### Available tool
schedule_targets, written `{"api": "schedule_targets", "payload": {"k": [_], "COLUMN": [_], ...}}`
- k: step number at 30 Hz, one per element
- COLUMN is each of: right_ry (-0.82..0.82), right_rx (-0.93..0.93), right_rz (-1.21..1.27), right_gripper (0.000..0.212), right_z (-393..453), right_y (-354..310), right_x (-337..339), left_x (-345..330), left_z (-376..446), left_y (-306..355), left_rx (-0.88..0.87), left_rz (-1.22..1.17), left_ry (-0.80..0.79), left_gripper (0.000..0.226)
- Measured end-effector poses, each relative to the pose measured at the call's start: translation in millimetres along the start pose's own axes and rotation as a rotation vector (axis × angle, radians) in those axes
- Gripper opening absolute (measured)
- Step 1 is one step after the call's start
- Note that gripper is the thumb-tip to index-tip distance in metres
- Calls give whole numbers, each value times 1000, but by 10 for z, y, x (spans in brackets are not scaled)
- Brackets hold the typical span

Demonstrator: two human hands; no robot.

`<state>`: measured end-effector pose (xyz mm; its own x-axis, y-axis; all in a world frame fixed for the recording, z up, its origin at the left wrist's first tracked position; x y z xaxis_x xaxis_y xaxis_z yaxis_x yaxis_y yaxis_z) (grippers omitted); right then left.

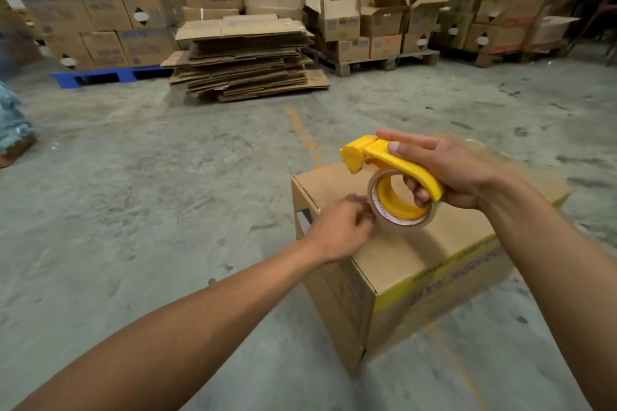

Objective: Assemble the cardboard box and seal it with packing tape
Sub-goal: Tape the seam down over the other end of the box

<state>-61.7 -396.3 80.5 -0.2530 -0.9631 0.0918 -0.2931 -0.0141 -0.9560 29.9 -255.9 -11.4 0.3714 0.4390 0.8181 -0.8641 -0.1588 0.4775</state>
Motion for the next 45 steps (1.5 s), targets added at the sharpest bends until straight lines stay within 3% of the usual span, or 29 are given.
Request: {"api": "schedule_targets", "payload": {"k": [2,4,6,8,11,17,20,23,29,33,35,40,45], "right_ry": [-105,-230,-359,-437,-468,-459,-474,-520,-491,-457,-433,-351,-279], "right_rx": [-51,-74,-59,-36,-5,29,26,39,-8,-86,-119,-238,-270], "right_rz": [77,190,278,328,343,333,329,252,230,277,203,-23,-17], "right_gripper": [36,42,52,60,59,57,46,23,22,58,66,47,46], "right_z": [-53,-97,-106,-103,-104,-133,-144,-177,-215,-228,-275,-388,-541], "right_y": [115,228,295,314,280,239,264,283,327,337,324,264,223], "right_x": [101,173,218,224,192,184,230,239,274,306,285,155,210], "left_x": [216,440,672,829,889,766,754,745,732,690,676,684,973], "left_z": [-24,-30,-43,-86,-111,-120,-100,-95,-94,-91,-94,-34,95], "left_y": [-75,-97,-41,86,254,357,349,342,350,314,258,6,-328], "left_rx": [140,366,543,577,603,685,670,654,640,677,711,738,742], "left_rz": [-174,-596,-1005,-1236,-1358,-1521,-1560,-1566,-1519,-1519,-1494,-1209,-1036], "left_ry": [156,195,102,-40,-134,-126,-54,-59,-83,-123,-156,-255,-227], "left_gripper": [25,26,44,66,70,38,18,14,11,2,6,30,16]}}
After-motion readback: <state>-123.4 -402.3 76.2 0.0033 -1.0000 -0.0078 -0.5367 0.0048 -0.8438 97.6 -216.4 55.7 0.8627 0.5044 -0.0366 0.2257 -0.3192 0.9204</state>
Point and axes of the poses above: each hand's wrist, its own z-axis towards the middle knuckle, its own x-axis out of the back of the hand, y = z × x, the point moved 2 cm from there along z, towards the middle knuckle, and after that the axes turned 14 degrees about -x, right-handed, at the moved point
